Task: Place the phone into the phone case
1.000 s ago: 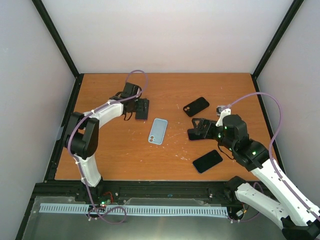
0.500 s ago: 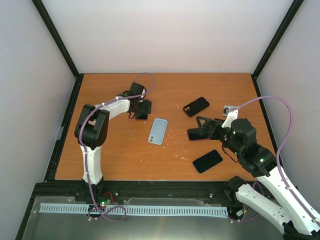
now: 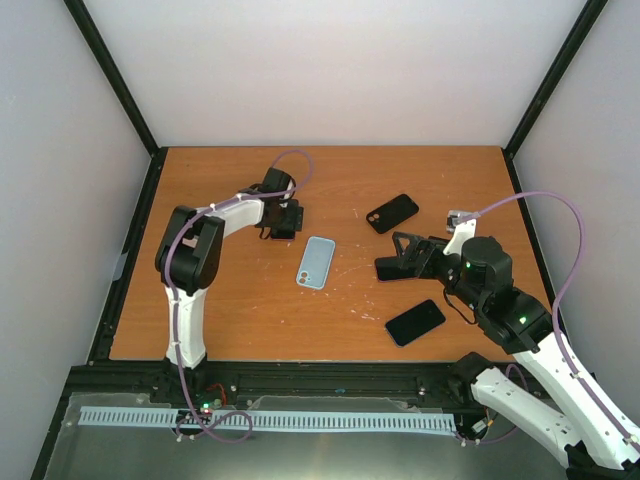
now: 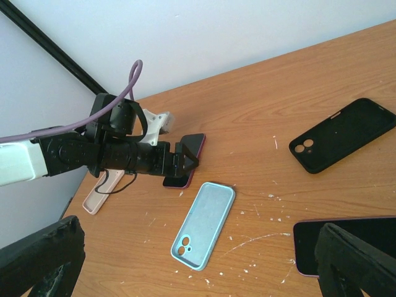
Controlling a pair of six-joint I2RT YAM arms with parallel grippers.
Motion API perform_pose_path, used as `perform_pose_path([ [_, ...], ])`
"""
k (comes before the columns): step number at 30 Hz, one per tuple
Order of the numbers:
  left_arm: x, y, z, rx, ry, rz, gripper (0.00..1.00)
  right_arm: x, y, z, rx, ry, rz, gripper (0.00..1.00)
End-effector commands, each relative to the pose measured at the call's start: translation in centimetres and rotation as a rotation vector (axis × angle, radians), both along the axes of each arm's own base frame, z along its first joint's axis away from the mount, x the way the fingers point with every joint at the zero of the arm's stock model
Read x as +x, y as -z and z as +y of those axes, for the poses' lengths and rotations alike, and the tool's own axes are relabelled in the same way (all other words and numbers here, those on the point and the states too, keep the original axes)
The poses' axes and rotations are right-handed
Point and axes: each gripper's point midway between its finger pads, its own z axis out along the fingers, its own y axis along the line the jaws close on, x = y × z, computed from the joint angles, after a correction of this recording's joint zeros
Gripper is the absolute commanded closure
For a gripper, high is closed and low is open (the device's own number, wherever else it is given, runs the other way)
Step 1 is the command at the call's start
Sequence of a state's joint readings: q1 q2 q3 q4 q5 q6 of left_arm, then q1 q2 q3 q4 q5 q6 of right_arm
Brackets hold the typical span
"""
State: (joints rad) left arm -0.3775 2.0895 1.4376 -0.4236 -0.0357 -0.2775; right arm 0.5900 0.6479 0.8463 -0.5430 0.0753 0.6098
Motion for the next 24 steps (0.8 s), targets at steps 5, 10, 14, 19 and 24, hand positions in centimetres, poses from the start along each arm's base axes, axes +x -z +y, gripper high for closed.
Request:
perform_pose_path([
  [5, 1.1, 0.2, 0.0, 0.012, -0.017, -0.001, 0.12, 0.1, -0.4, 0.1, 0.013, 0.007, -0.015, 0.0],
  [10, 1.3, -0.1, 0.4, 0.034, -0.035, -0.006, 0.19, 0.1, -0.3, -0.1, 0.011, 0.012, -0.013, 0.0],
  [14, 0.8, -0.6, 0.7, 0.044, -0.047, 0.001, 0.22, 0.1, -0.5, -0.1, 0.017, 0.013, -0.016, 0.0],
  [19, -0.3, -0.7, 0.7, 0.071, -0.059, 0.023, 0.23, 0.1, -0.4, 0.0, 0.025, 0.009, -0.015, 0.0],
  [24, -0.9, -0.6, 0.4, 0.086, -0.067, 0.042, 0.19, 0.0, -0.4, 0.0, 0.028, 0.007, -0.013, 0.0],
])
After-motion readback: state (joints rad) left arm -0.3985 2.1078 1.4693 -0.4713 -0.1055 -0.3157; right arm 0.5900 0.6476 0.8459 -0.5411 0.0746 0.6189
